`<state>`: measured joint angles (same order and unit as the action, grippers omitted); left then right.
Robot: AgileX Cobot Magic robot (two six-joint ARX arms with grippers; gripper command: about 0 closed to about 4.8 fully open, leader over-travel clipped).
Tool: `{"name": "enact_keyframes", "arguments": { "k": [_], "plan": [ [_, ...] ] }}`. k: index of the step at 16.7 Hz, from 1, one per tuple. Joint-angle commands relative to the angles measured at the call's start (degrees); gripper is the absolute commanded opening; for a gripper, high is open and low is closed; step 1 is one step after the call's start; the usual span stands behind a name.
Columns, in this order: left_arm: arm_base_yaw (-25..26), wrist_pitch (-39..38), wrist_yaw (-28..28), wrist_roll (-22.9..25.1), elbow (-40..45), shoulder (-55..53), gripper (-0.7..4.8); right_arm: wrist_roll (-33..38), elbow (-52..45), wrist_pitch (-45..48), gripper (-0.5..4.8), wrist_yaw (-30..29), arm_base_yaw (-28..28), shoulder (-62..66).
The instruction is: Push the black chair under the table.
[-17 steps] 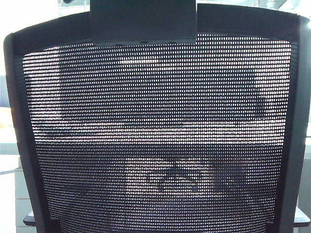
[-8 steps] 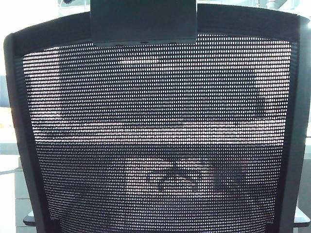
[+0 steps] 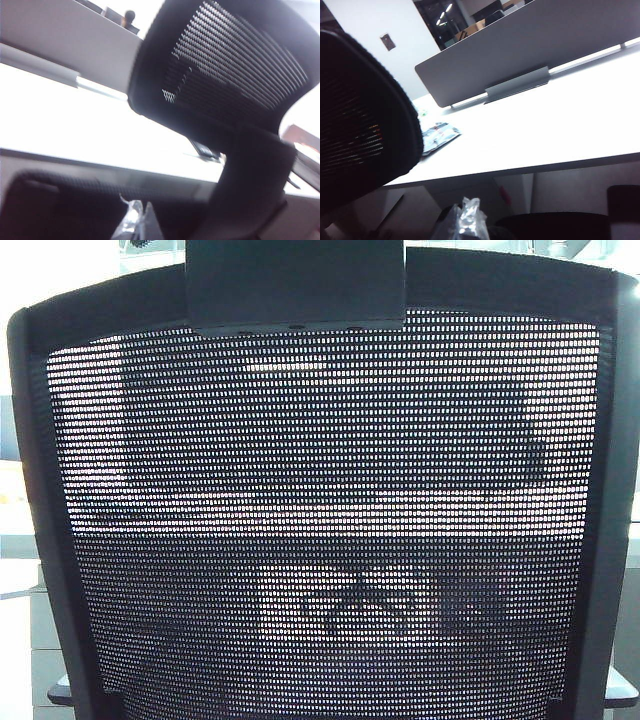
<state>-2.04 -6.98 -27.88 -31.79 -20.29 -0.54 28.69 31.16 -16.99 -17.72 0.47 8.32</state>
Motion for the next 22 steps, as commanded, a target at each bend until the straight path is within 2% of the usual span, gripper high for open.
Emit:
{"name": "enact_keyframes", "arguments": {
  "k": [1,4,6,7,9,11,14,17,19,20,22],
  "plan": [
    [0.02,1.09,3.61,1.60,-5.29,-6.49,-0.05,0.04,1.70,5.44,-0.05,1.09,0.09,4.31],
    [0.02,3.45,4.85,5.05,-12.68,-15.91,-0.05,-2.23,6.88,8.76,-0.05,1.38,0.11,11.91],
    [0.00,2.86,6.45,6.54,-15.45,-18.34,-0.05,-3.32,9.42,8.52,-0.05,4.07,0.13,14.32],
    [0.00,0.35,9.70,6.84,-15.65,-18.34,-0.05,-3.63,9.49,7.37,-0.05,6.99,0.15,14.16],
    [-0.17,-5.86,12.66,6.01,-15.21,-18.36,-0.05,-3.28,9.46,3.43,-0.05,7.54,1.68,14.19],
    [-4.83,-5.79,13.70,4.31,-14.47,-18.36,-0.05,-3.48,9.46,0.50,-0.05,14.27,10.16,14.25],
    [-16.74,-6.67,23.76,4.83,-13.75,-18.58,-0.06,-3.82,7.08,0.90,-0.05,29.86,28.63,14.64],
    [-29.57,-6.64,35.98,5.88,-10.01,-18.60,-0.06,-3.63,2.91,1.40,-0.05,53.44,51.19,15.02],
    [-37.70,-5.27,44.74,5.90,-5.88,-18.82,-0.06,-3.65,0.22,5.09,-0.05,63.01,63.47,15.02],
    [-41.46,-2.23,47.08,5.84,-2.67,-18.91,-0.06,-3.28,-1.18,5.64,-0.05,66.38,68.87,15.08],
    [-44.61,0.59,50.82,5.84,1.22,-18.91,-0.06,-2.54,-2.49,5.57,-0.05,69.90,73.00,15.41]
  ]
}}
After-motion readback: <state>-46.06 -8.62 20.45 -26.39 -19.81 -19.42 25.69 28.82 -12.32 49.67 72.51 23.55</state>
